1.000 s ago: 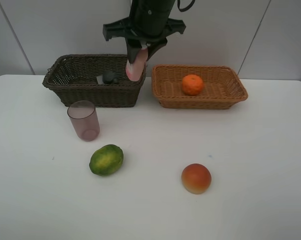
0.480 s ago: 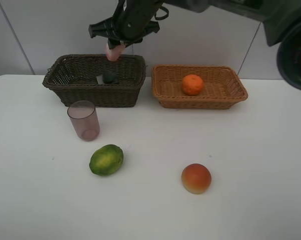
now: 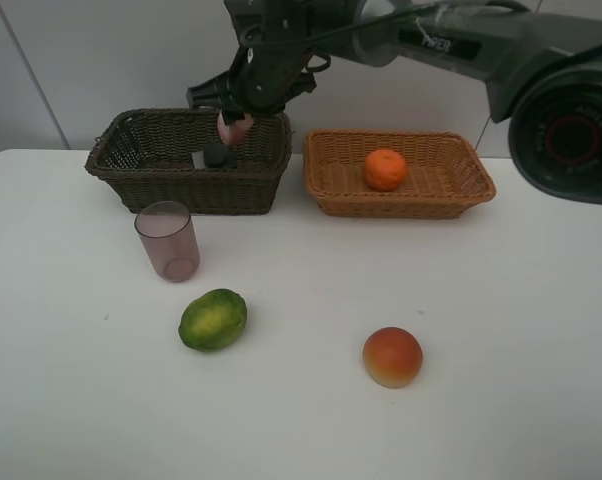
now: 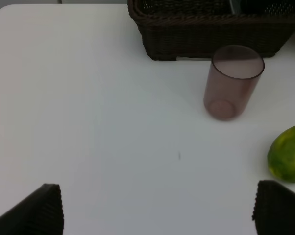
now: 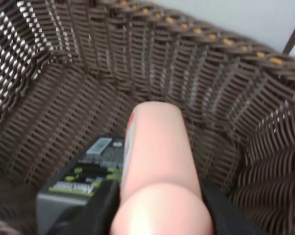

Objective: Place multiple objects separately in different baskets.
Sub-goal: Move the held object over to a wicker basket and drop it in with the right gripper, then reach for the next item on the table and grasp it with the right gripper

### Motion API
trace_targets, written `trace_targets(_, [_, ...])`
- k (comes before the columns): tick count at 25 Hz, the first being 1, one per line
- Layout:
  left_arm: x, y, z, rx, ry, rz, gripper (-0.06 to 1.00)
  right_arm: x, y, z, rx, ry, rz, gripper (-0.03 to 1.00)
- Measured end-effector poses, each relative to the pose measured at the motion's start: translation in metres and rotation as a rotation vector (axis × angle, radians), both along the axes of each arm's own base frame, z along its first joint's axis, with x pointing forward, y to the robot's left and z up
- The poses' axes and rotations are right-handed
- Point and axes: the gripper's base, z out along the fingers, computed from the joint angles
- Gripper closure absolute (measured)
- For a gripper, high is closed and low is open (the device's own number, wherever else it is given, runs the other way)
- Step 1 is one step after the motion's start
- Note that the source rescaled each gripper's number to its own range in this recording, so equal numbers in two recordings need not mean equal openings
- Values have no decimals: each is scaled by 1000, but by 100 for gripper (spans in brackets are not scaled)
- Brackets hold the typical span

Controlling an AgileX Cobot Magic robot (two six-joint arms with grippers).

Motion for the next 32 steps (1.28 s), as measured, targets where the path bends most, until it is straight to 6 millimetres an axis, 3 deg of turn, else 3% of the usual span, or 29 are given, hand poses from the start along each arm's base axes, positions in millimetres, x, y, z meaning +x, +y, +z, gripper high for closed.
trace_targets(7, [0, 0, 0, 0, 0, 0, -6, 14, -16, -3, 13, -28, -31, 97])
trace_targets(13, [0, 0, 0, 0, 0, 0, -6, 17, -29, -32, -14, 3, -42, 97])
trace_targets(17, [0, 0, 0, 0, 0, 0, -6, 16, -30, -37, -20, 12, -42, 96])
trace_targets(19, [0, 0, 0, 0, 0, 0, -6, 17, -29, -36, -14, 3, -40, 86])
trace_targets(22, [0, 0, 0, 0, 0, 0, -6, 16, -29, -34, -10, -2, -39, 43])
trace_targets(25, [0, 0, 0, 0, 0, 0, -6, 16, -30, -32, -14, 3, -41, 10])
trace_targets(28, [0, 0, 0, 0, 0, 0, -6, 12, -34, -20, -28, 19, -50, 1])
trace_targets(32, [0, 0, 0, 0, 0, 0, -6, -1, -44, 7, -92, 70, -55, -1])
